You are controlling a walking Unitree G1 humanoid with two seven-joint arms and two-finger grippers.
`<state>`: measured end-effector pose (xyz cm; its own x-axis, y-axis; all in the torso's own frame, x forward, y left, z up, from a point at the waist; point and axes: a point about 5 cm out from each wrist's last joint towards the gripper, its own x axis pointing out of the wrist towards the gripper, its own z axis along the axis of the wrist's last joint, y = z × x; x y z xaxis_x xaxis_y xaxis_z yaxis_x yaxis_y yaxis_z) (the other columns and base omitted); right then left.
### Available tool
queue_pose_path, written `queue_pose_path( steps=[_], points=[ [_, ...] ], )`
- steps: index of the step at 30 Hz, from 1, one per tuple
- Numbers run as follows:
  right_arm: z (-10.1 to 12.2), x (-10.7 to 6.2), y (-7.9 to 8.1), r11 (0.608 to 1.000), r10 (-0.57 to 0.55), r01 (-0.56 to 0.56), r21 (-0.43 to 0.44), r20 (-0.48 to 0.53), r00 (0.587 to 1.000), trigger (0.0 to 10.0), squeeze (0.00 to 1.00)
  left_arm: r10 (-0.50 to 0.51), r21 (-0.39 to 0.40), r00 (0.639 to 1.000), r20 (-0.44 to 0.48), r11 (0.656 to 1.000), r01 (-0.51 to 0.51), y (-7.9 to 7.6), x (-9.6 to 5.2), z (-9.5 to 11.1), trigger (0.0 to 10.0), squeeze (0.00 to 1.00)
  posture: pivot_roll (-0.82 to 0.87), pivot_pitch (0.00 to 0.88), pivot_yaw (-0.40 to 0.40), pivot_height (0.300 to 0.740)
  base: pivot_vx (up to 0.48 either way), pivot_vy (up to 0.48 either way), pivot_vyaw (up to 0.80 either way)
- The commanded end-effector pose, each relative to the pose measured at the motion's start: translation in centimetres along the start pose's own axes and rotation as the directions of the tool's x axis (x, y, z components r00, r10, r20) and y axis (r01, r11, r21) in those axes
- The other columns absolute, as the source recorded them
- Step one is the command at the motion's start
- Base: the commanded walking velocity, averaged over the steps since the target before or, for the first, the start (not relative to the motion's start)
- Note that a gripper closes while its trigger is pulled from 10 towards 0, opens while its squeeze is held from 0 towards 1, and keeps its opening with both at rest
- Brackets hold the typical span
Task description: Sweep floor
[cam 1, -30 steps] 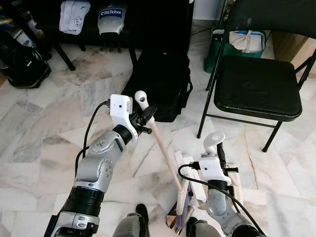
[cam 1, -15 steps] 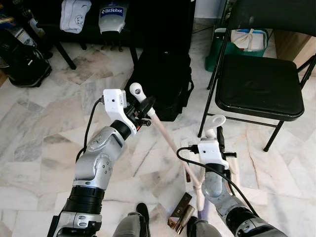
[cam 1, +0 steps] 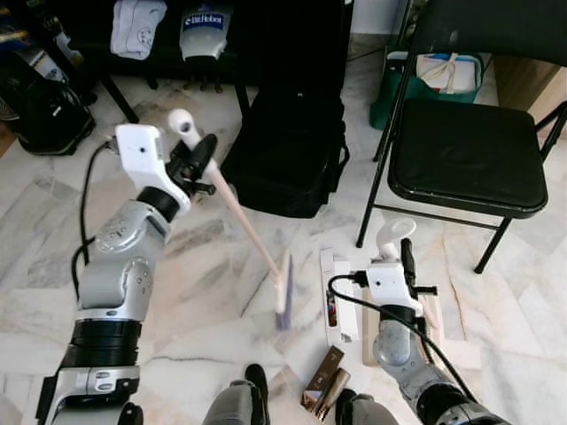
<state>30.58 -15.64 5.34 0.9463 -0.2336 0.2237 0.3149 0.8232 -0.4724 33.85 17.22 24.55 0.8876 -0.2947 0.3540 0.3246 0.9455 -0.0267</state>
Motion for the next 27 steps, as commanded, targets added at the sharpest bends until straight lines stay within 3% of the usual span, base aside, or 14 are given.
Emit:
queue_pose_path(
  steps=[1, 9, 20, 27],
  points=[
    [-0.3, -0.7, 0.3, 1.0, 0.008, -0.007, 0.011, -0.013, 1.0, 10.0, 0.0, -0.005, 0.04, 0.999, 0.046, 0.999, 0.003, 0.1, -0.2, 1.1, 10.0, 0.0, 0.2, 0.257, 0.112, 0.74, 0.0, 0.0, 0.0],
    [-0.3, -0.2, -0.1, 0.999, -0.008, 0.008, -0.048, 0.008, 1.0, 10.0, 0.0, -0.066, 0.142, 0.996, -0.06, 0.987, 0.074, -1.4, -0.1, -2.4, 10.0, 0.0, 0.18, 0.261, 0.113, 0.74, 0.0, 0.0, 0.0],
    [-1.1, 0.5, -2.2, 0.989, -0.036, 0.042, -0.139, 0.04, 0.999, 10.0, 0.0, -0.049, 0.184, 0.996, -0.08, 0.981, 0.063, -0.9, -1.0, -3.2, 10.0, 0.0, 0.18, 0.27, 0.11, 0.74, 0.0, 0.0, 0.0],
    [-1.0, 0.5, -2.0, 0.983, -0.036, 0.045, -0.175, 0.057, 0.998, 10.0, 0.0, -0.061, 0.213, 0.994, -0.095, 0.974, 0.08, -1.0, -1.1, -3.8, 10.0, 0.0, 0.19, 0.295, 0.116, 0.74, 0.0, 0.0, 0.0]
  ],
)
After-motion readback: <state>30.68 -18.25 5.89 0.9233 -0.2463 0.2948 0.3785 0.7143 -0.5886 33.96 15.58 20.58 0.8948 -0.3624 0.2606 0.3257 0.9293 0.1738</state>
